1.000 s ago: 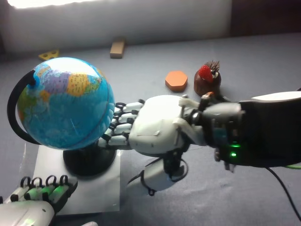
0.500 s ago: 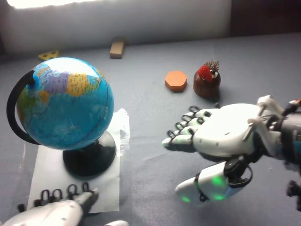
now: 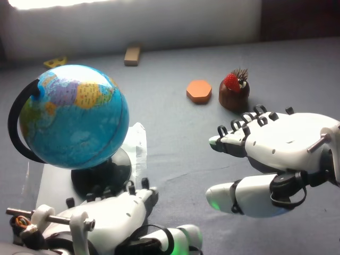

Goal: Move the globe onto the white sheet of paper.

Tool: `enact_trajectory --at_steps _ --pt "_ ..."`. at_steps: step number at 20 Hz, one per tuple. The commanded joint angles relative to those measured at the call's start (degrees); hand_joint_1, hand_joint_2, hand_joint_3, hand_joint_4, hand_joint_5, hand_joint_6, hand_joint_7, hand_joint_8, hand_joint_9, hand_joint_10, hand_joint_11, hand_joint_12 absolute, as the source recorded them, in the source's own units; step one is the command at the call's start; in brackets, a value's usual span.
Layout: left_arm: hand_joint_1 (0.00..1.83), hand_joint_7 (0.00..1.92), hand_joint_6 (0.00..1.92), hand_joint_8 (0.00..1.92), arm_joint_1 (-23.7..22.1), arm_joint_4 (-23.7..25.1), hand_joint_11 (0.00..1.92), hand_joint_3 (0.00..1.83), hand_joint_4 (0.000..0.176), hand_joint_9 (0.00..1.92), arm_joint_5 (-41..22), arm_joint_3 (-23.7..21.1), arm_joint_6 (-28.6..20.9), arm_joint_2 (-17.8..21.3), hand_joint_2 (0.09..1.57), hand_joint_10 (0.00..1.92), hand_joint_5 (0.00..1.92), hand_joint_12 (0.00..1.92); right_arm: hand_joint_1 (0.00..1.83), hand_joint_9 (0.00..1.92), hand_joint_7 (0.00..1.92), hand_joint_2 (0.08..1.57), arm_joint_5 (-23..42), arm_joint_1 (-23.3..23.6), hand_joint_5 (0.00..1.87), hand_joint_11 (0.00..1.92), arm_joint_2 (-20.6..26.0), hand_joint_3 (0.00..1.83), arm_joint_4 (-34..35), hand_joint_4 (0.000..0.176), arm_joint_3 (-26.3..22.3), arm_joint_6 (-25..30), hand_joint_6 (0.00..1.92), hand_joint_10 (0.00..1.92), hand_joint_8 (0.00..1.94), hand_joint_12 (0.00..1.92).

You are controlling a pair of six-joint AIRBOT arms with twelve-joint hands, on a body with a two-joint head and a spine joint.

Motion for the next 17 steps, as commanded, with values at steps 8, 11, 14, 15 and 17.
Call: enact_trajectory --at_steps 8,11,14,15,17 --pt "0.08 0.74 1.08 1.16 -4.8 -2.8 0.40 0.00 0.000 0.64 -4.1 -1.3 4.0 0.3 1.30 1.38 0.65 1.65 0.12 0.68 0.85 1.25 -2.5 -2.6 0.71 0.59 -0.4 0.00 -4.6 0.000 0.0 1.8 1.45 1.83 1.42 1.92" --pt "0.61 1.14 1.88 1.91 -5.3 -2.8 1.08 0.02 0.000 1.19 -4.3 -1.3 4.9 0.2 1.40 1.92 0.99 1.92 0.68 1.34 1.32 1.40 -2.2 -2.5 1.13 1.36 -0.4 0.05 -4.6 0.000 0.0 1.8 1.92 1.92 1.94 1.92" --pt "0.75 1.23 1.92 1.92 -5.3 -2.8 1.19 0.01 0.000 1.28 -4.7 -1.7 5.1 0.2 1.43 1.92 1.06 1.92 0.80 1.40 1.39 1.40 -2.0 -2.5 1.22 1.45 -0.4 0.10 -4.6 0.169 -0.1 1.8 1.92 1.92 1.94 1.92" --pt "0.76 1.23 1.92 1.92 -5.3 -2.7 1.19 0.01 0.000 1.29 -4.8 -1.9 5.1 0.2 1.43 1.92 1.07 1.92 0.81 1.40 1.39 1.39 -1.8 -2.5 1.23 1.45 -0.4 0.11 -4.6 0.175 -0.1 1.8 1.92 1.92 1.94 1.92" --pt "0.76 1.23 1.92 1.92 -5.3 -2.3 1.20 0.01 0.000 1.29 -5.3 -2.3 5.1 0.1 1.43 1.92 1.08 1.92 0.80 1.41 1.39 1.39 -1.3 -2.4 1.23 1.46 -0.2 0.11 -4.6 0.176 0.0 1.8 1.92 1.92 1.94 1.92"
